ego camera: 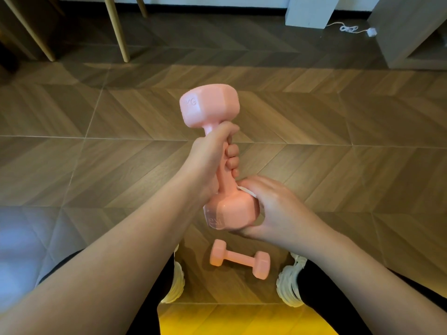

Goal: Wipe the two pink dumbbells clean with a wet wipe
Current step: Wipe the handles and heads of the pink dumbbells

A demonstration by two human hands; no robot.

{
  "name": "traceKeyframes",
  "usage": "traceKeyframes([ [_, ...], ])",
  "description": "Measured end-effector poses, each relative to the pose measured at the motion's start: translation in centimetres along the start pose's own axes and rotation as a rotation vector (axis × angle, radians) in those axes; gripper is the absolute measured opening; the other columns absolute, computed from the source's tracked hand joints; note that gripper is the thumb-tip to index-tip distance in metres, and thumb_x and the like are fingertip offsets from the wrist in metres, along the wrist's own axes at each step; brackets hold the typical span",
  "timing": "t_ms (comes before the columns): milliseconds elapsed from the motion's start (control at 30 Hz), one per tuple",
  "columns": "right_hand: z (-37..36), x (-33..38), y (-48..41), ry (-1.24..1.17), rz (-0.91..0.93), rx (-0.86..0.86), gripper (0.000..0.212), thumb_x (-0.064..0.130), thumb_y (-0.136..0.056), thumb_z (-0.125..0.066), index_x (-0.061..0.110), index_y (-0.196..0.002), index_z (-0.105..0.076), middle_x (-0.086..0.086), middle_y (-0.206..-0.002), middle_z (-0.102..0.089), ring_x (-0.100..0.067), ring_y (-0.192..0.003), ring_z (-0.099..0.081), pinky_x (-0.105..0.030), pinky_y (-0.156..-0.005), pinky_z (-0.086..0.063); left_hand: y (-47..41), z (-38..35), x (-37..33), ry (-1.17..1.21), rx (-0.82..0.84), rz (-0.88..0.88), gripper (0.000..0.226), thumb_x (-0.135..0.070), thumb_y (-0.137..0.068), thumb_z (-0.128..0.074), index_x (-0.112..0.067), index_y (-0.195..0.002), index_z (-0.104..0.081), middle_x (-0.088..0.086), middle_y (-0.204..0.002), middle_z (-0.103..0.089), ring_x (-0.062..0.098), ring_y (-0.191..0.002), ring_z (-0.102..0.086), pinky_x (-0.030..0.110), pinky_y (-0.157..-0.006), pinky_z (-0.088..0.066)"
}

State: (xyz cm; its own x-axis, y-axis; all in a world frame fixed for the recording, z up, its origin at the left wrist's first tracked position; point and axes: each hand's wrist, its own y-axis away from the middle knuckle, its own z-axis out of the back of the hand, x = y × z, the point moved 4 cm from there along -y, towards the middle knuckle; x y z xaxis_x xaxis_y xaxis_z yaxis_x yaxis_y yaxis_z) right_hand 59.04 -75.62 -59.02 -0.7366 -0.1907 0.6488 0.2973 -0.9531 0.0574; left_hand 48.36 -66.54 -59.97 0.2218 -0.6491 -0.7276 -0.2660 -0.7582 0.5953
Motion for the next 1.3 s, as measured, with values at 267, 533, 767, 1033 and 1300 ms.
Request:
traceKeyframes([
  [267, 1.3, -0.6, 0.4, 0.262, -0.01, -0.216, 0.058, 0.058, -0.06, -0.082, 0.02, -0.101, -0.063, 0.012, -0.095, -0.061, -0.003, -0.09, -0.049, -0.016, -0.079, -0.028, -0.6, 0.4, 0.0, -0.068, -0.105, -0.081, 0.01, -0.019, -0.089, -0.067, -0.013, -0.086, -0.06, -0.001, -0.063, -0.055, 0.016, -0.062, -0.055, 0.033, -0.067, -0.047],
  [533, -0.2, -0.5, -0.1, 0.253, -0.04, -0.095, 0.059, 0.056, -0.061, -0.084, 0.022, -0.104, -0.063, 0.009, -0.102, -0.064, -0.008, -0.102, -0.054, -0.03, -0.096, -0.039, -0.3, 0.0, 0.3, -0.076, -0.009, -0.031, 0.016, -0.025, -0.085, -0.061, -0.02, -0.074, -0.051, -0.005, -0.058, -0.05, 0.013, -0.047, -0.046, 0.024, -0.05, -0.041],
  [767, -0.2, 0.4, -0.1, 0.107, -0.022, -0.205, 0.062, 0.065, -0.064, -0.077, 0.02, -0.102, -0.061, 0.014, -0.095, -0.055, 0.005, -0.087, -0.039, -0.009, -0.076, -0.032, -0.2, 0.2, 0.0, 0.041, -0.074, -0.016, 0.026, -0.023, -0.086, -0.061, -0.021, -0.066, -0.044, -0.007, -0.05, -0.039, 0.011, -0.04, -0.034, 0.02, -0.044, -0.031],
  [1033, -0.1, 0.1, 0.2, 0.116, -0.048, -0.227, 0.064, 0.065, -0.055, -0.085, 0.024, -0.095, -0.056, 0.015, -0.09, -0.051, -0.001, -0.083, -0.044, -0.011, -0.069, -0.034, 0.1, -0.5, -0.2, 0.042, 0.007, -0.014, 0.028, -0.021, -0.088, -0.058, -0.021, -0.066, -0.041, -0.007, -0.049, -0.035, 0.012, -0.041, -0.03, 0.022, -0.044, -0.03],
  [1300, 0.7, -1.0, 0.0, -0.105, -0.044, -0.061, 0.052, 0.052, -0.056, -0.086, 0.041, -0.093, -0.051, 0.021, -0.09, -0.055, -0.001, -0.086, -0.054, -0.015, -0.066, -0.041, 0.6, -1.2, -0.5, 0.052, 0.161, 0.016, 0.029, -0.019, -0.092, -0.052, -0.02, -0.066, -0.038, -0.007, -0.048, -0.03, 0.011, -0.039, -0.027, 0.021, -0.04, -0.031],
])
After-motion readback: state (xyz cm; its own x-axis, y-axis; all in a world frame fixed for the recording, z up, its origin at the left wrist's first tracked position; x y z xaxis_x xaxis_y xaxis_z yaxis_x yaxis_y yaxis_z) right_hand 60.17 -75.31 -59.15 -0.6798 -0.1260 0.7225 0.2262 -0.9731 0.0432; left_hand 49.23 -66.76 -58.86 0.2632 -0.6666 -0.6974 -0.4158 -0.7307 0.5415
